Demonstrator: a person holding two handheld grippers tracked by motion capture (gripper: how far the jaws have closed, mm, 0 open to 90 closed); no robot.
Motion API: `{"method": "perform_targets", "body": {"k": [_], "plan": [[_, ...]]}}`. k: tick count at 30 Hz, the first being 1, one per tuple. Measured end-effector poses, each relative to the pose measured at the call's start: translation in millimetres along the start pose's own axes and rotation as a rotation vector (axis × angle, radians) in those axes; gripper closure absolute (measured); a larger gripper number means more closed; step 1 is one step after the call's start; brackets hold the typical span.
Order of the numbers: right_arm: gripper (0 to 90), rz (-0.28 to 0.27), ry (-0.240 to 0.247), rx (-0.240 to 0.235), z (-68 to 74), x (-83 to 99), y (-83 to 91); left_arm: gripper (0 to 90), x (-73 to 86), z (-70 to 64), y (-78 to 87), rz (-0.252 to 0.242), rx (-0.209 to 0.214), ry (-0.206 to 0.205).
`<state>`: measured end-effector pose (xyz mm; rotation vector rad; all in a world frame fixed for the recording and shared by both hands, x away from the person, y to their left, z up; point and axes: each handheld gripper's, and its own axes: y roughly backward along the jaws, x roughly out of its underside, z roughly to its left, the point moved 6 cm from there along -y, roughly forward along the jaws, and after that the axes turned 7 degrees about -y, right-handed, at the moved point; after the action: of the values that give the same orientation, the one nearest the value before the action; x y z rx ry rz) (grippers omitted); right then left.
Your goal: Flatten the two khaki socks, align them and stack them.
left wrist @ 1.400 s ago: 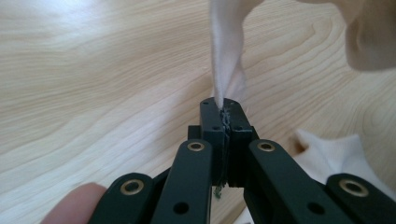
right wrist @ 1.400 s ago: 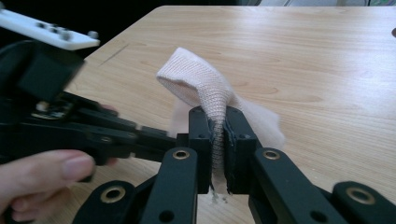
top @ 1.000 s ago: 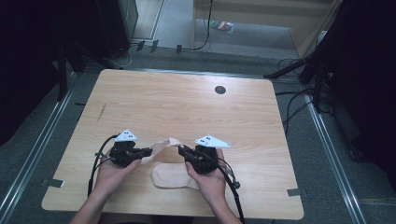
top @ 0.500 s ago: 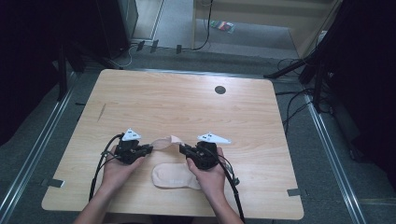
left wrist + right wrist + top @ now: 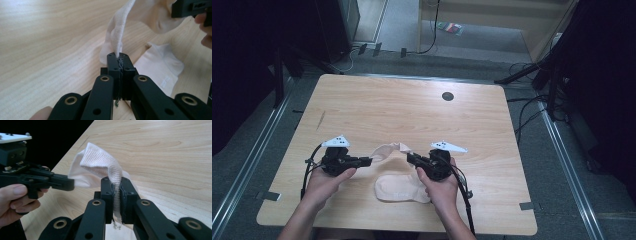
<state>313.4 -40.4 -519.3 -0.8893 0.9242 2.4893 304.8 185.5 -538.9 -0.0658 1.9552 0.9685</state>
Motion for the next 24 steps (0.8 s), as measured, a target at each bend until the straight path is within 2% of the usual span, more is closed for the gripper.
{"method": "perform_targets", "body": {"k": [2,3,5,6,7,10,11,13,16,19,21,22,24], "plan": [[83.5,0.006,-0.035,-0.012,-4.9,-2.6,-3.8,89.8,-3.0,4.0,-3.4,0.002,-0.027,0.009],[83.5,0.013,-0.059,-0.015,-8.1,-3.6,-6.8,89.7,-4.4,8.6,-9.8,0.012,-0.026,0.031],[83.5,0.03,-0.107,-0.012,-17.6,-5.1,-13.6,89.5,-6.0,12.2,-15.2,0.023,-0.027,0.043],[83.5,0.03,-0.107,-0.012,-17.6,-5.1,-13.6,89.5,-8.0,15.4,-19.6,0.033,-0.019,0.055],[83.5,0.03,-0.134,0.001,-23.2,-6.0,-16.5,89.2,-10.8,18.1,-23.2,0.039,-0.019,0.068],[83.2,0.03,-0.184,0.03,-39.4,-9.4,-24.8,84.9,-21.0,28.3,-31.6,0.032,-0.054,0.095],[83.0,0.032,-0.187,0.04,-42.6,-10.0,-26.6,83.6,-23.8,31.9,-34.4,0.024,-0.068,0.101],[82.0,0.039,-0.186,0.069,-51.3,-11.3,-30.9,73.7,-27.4,39.1,-39.8,-0.002,-0.114,0.105],[80.0,0.019,-0.178,0.124,-62.2,-14.4,-32.5,58.8,-27.0,48.3,-41.9,-0.035,-0.206,0.122],[77.3,-0.012,-0.141,0.161,-68.5,-17.2,-32.0,55.4,-24.2,51.9,-36.6,-0.097,-0.242,0.152],[74.9,-0.027,-0.12,0.188,-73.2,-18.9,-31.5,53.6,-21.9,52.9,-35.2,-0.115,-0.246,0.156],[74.9,-0.027,-0.12,0.188,-73.2,-18.9,-31.5,53.6,-21.0,51.8,-36.3,-0.116,-0.231,0.157],[74.9,-0.039,-0.122,0.2,-76.2,-20.9,-30.4,50.6,-19.8,46.8,-40.8,-0.109,-0.176,0.121]]}}
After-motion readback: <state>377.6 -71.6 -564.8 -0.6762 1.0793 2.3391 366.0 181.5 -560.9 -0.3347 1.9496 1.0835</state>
